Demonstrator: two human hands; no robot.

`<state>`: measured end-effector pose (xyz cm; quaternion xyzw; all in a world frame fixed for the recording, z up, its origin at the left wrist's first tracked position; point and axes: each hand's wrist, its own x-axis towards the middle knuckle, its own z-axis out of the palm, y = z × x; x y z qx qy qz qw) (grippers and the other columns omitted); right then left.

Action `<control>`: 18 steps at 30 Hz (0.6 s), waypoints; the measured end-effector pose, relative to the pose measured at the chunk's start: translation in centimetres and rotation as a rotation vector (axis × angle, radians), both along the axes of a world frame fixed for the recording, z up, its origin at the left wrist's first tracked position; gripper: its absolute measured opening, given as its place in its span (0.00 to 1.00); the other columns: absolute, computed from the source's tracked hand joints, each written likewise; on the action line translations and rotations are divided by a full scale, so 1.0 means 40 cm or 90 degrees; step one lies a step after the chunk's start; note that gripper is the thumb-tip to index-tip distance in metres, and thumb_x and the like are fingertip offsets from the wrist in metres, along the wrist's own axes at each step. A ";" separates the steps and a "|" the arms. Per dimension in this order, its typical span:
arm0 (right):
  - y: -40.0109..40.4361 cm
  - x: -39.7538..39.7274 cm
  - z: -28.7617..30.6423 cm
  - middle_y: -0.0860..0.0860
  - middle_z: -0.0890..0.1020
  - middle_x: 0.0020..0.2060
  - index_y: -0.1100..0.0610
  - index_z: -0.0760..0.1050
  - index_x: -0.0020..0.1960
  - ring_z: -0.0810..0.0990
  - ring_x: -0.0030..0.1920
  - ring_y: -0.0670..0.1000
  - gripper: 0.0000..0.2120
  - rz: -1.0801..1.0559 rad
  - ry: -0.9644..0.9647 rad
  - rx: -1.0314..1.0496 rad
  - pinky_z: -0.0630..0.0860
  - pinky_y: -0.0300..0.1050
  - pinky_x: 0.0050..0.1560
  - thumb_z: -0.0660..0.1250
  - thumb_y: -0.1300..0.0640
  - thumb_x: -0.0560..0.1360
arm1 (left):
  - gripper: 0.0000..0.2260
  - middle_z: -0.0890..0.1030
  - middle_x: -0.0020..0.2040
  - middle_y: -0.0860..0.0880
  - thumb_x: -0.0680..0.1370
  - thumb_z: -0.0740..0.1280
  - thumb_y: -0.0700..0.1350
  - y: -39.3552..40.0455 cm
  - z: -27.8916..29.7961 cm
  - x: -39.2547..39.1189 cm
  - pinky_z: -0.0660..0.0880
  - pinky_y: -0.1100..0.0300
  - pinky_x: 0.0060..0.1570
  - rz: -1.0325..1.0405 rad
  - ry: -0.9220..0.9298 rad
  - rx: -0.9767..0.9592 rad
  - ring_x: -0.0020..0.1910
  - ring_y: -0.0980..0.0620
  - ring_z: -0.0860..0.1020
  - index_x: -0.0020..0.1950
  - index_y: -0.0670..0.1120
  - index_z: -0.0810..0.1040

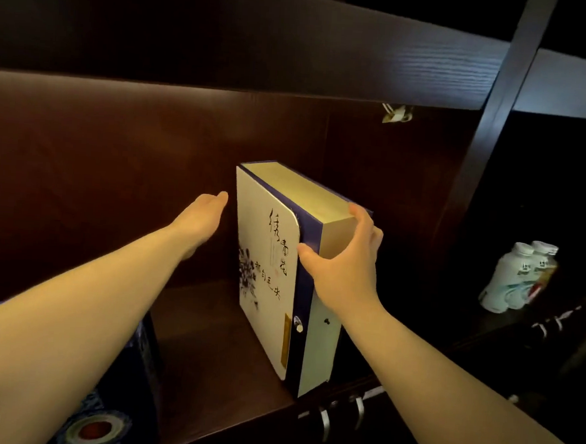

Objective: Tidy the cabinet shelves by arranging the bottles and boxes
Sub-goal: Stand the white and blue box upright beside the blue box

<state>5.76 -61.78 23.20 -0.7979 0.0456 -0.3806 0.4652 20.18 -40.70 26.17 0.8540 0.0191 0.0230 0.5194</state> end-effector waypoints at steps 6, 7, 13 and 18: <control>-0.032 -0.036 0.002 0.40 0.62 0.62 0.40 0.57 0.72 0.68 0.62 0.39 0.43 0.173 -0.002 0.038 0.77 0.45 0.55 0.77 0.44 0.64 | 0.30 0.71 0.74 0.48 0.80 0.57 0.65 -0.015 0.026 0.005 0.65 0.42 0.70 0.055 0.020 -0.344 0.68 0.46 0.70 0.78 0.51 0.63; -0.038 -0.037 0.006 0.42 0.63 0.65 0.39 0.57 0.72 0.69 0.64 0.45 0.44 0.207 0.009 0.063 0.78 0.53 0.56 0.77 0.43 0.62 | 0.28 0.72 0.73 0.48 0.81 0.57 0.63 -0.007 0.031 -0.002 0.66 0.43 0.70 0.063 0.010 -0.350 0.66 0.47 0.71 0.77 0.51 0.63; -0.106 -0.004 0.041 0.40 0.72 0.65 0.28 0.63 0.66 0.77 0.60 0.40 0.42 0.380 0.038 0.144 0.83 0.50 0.46 0.82 0.45 0.60 | 0.26 0.70 0.74 0.48 0.82 0.56 0.61 0.079 0.054 -0.079 0.68 0.41 0.68 0.056 0.000 -0.262 0.70 0.43 0.70 0.78 0.51 0.62; -0.153 0.048 0.058 0.38 0.72 0.67 0.24 0.66 0.62 0.74 0.64 0.42 0.43 0.463 0.097 0.113 0.81 0.43 0.51 0.83 0.45 0.55 | 0.22 0.76 0.61 0.53 0.83 0.56 0.61 0.141 0.041 -0.167 0.75 0.50 0.58 0.026 -0.043 -0.202 0.61 0.49 0.74 0.72 0.50 0.67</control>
